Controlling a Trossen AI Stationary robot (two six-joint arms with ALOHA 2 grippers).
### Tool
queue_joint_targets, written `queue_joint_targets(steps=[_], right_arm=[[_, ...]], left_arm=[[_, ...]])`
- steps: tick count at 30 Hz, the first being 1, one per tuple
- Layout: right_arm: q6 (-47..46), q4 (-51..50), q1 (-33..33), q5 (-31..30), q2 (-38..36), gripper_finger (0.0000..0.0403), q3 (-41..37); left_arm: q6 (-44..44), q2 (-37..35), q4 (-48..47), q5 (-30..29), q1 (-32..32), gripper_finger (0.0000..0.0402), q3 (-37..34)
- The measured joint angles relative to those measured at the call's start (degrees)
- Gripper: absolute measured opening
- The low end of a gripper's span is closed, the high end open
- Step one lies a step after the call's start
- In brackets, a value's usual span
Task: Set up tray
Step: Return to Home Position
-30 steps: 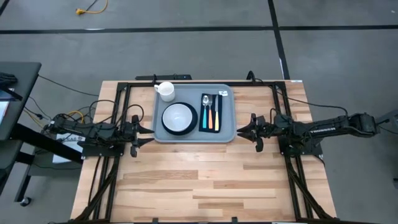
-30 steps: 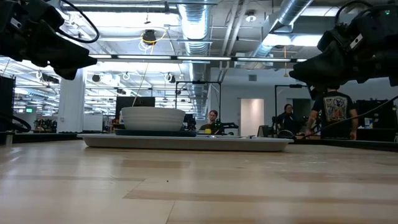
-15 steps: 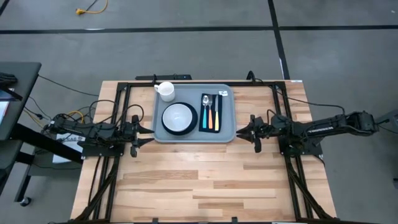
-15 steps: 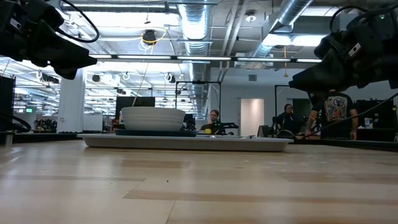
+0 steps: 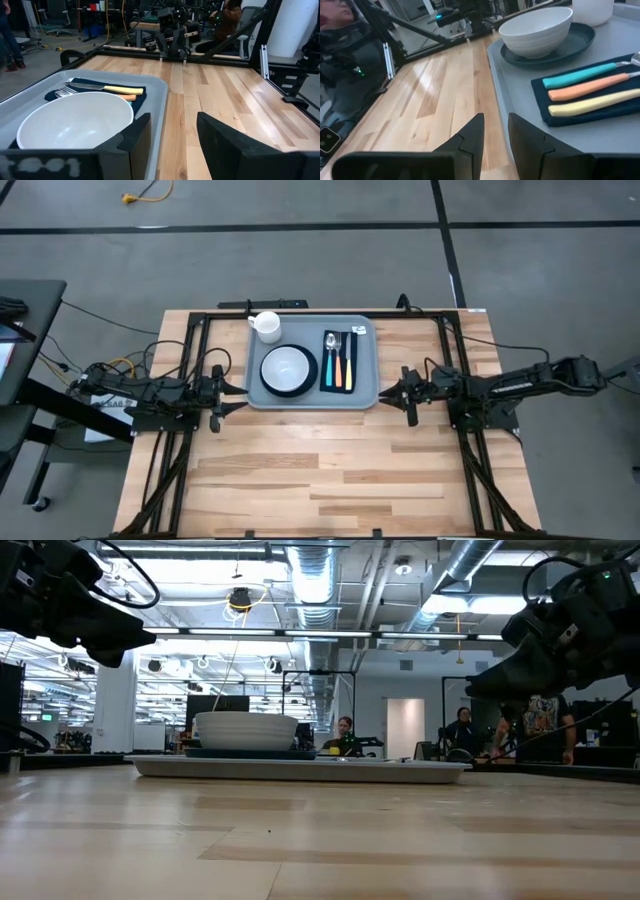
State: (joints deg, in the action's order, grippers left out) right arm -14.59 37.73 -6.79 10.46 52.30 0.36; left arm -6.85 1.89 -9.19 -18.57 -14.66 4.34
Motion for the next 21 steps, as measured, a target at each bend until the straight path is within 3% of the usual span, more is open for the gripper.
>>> queue_joint_targets(steps=[21], right_arm=[[0.0,0.0,0.0,0.0,6.0,0.0082,0.0]], left_arm=[[0.0,0.0,0.0,0.0,0.0,0.0148,0.0]])
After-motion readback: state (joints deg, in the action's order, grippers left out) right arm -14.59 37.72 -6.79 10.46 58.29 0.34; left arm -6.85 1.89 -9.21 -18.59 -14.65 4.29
